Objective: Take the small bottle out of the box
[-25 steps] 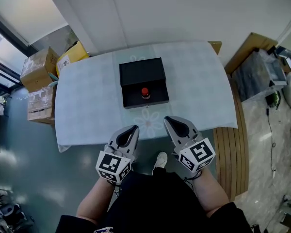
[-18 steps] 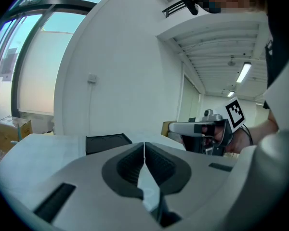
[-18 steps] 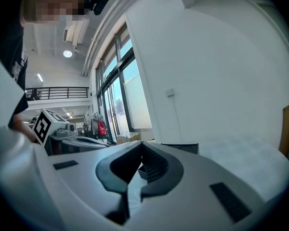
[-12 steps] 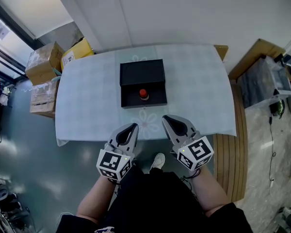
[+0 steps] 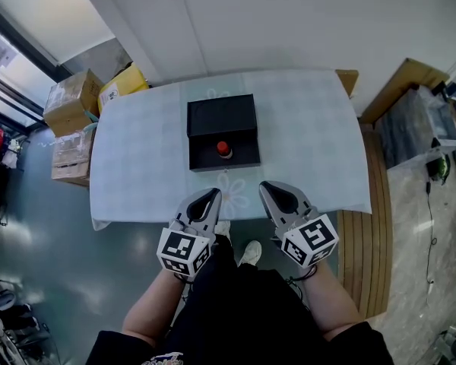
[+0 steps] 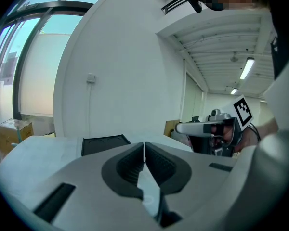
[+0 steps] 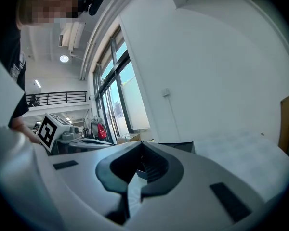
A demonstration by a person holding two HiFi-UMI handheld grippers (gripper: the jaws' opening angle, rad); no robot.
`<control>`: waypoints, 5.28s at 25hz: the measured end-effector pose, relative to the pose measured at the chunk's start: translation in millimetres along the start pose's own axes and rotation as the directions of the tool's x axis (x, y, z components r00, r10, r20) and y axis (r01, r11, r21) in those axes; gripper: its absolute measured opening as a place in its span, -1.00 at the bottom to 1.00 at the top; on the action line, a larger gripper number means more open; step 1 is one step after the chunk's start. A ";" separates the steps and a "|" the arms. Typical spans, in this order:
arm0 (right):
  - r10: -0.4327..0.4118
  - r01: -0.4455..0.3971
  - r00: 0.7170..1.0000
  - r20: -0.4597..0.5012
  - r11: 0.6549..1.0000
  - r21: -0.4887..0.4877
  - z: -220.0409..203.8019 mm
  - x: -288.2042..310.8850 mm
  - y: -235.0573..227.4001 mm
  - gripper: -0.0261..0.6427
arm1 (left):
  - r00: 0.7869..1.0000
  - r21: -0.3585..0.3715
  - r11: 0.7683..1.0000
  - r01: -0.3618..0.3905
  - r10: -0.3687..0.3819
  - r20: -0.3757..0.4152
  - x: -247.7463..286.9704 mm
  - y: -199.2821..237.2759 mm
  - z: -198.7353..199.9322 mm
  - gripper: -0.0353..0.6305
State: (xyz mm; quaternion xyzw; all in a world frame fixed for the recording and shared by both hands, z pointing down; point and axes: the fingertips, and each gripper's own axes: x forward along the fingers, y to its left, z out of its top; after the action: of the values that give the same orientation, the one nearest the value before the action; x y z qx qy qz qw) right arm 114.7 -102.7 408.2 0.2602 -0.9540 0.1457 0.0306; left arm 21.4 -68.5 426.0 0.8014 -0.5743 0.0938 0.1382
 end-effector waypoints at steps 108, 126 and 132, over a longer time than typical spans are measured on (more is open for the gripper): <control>-0.105 0.115 0.986 -0.131 0.991 0.069 -47.9 65.8 -55.0 -0.85 | 0.998 0.165 0.986 -0.010 0.019 -0.055 119.8 83.7 -24.6 -0.39; -0.024 0.022 0.998 -0.057 0.999 -0.034 -9.6 16.9 -6.7 -0.85 | 0.999 0.118 0.993 -0.030 0.033 -0.021 26.7 12.3 -6.1 -0.39; -0.005 0.002 0.997 -0.078 1.000 -0.030 -17.8 10.7 8.7 -0.85 | 0.998 0.095 0.995 -0.039 0.044 -0.050 -2.7 4.2 -24.1 -0.39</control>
State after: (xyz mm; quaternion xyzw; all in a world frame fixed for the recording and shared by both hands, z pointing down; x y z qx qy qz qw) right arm 100.8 -95.5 424.4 0.2555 -0.9537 0.1415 0.0717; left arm 16.8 -59.4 448.4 0.7921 -0.5822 0.1443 0.1132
